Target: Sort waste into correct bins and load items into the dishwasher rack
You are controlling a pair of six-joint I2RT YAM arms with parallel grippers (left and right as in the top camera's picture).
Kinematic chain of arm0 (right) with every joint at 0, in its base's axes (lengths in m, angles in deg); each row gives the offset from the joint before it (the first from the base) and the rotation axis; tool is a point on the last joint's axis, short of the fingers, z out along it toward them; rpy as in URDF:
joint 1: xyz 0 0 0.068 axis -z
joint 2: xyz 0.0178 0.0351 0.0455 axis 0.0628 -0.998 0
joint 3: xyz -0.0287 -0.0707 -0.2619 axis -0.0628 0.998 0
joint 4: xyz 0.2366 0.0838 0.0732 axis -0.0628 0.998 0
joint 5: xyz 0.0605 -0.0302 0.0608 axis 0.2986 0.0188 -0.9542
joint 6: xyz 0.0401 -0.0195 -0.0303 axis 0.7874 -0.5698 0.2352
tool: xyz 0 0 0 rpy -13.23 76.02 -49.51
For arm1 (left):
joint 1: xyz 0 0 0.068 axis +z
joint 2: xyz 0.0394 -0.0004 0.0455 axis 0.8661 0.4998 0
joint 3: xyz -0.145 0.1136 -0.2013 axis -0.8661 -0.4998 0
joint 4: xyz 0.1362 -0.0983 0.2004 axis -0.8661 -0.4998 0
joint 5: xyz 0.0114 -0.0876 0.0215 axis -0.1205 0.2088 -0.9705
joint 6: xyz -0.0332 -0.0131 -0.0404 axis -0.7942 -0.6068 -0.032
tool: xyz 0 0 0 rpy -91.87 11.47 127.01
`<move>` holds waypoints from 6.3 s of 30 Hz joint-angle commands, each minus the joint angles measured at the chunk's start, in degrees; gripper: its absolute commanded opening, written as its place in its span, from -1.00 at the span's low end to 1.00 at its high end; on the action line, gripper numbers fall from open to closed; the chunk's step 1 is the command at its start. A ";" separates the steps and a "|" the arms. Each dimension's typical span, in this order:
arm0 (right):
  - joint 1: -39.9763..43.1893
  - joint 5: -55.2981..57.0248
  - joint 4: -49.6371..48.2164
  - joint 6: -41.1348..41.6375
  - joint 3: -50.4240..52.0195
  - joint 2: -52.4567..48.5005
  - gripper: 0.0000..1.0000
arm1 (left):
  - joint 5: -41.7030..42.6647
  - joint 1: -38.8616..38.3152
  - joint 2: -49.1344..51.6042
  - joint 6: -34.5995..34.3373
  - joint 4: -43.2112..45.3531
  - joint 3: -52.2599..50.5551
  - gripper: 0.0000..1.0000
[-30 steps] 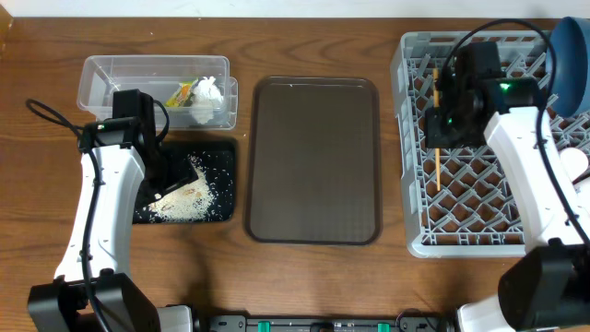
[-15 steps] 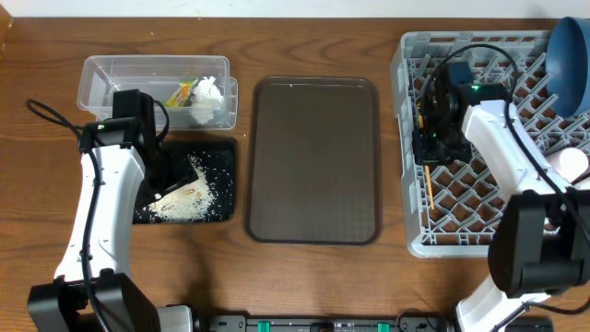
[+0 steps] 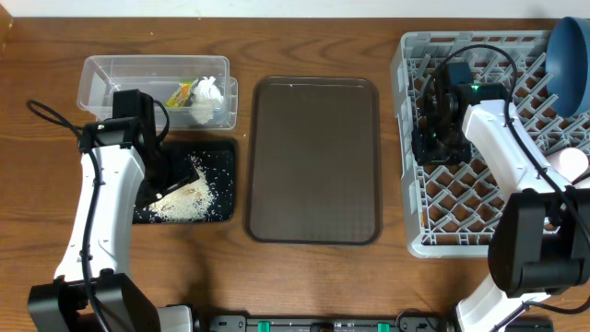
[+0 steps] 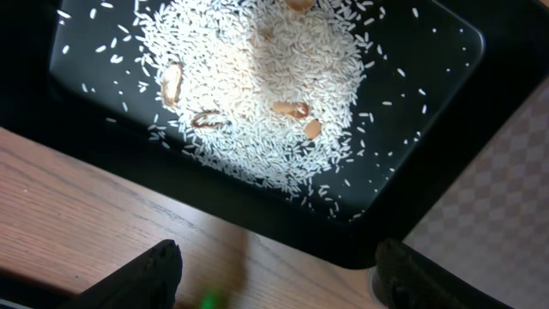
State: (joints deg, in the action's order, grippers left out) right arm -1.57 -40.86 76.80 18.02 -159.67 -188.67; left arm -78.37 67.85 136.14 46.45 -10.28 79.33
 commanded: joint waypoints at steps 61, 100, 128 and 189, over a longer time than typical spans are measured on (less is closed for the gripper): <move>1.36 -4.22 -12.72 -0.22 33.09 56.24 0.99 | -4.09 -15.41 -54.95 6.56 6.58 -13.64 0.54; 0.92 -2.86 -63.34 -1.33 76.15 102.18 0.98 | -4.09 -15.41 -54.95 6.56 6.60 -13.64 0.54; 0.76 1.84 -58.23 -1.29 79.65 105.55 0.98 | -4.09 -15.41 -54.95 6.56 6.60 -13.64 0.54; 0.76 1.81 -58.23 -1.29 79.65 105.55 0.98 | -4.72 -10.10 -86.38 8.13 58.18 -65.00 0.53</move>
State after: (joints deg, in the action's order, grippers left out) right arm -1.35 -39.61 18.31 16.95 -80.08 -83.52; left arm -82.61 57.40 50.33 54.19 45.70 16.14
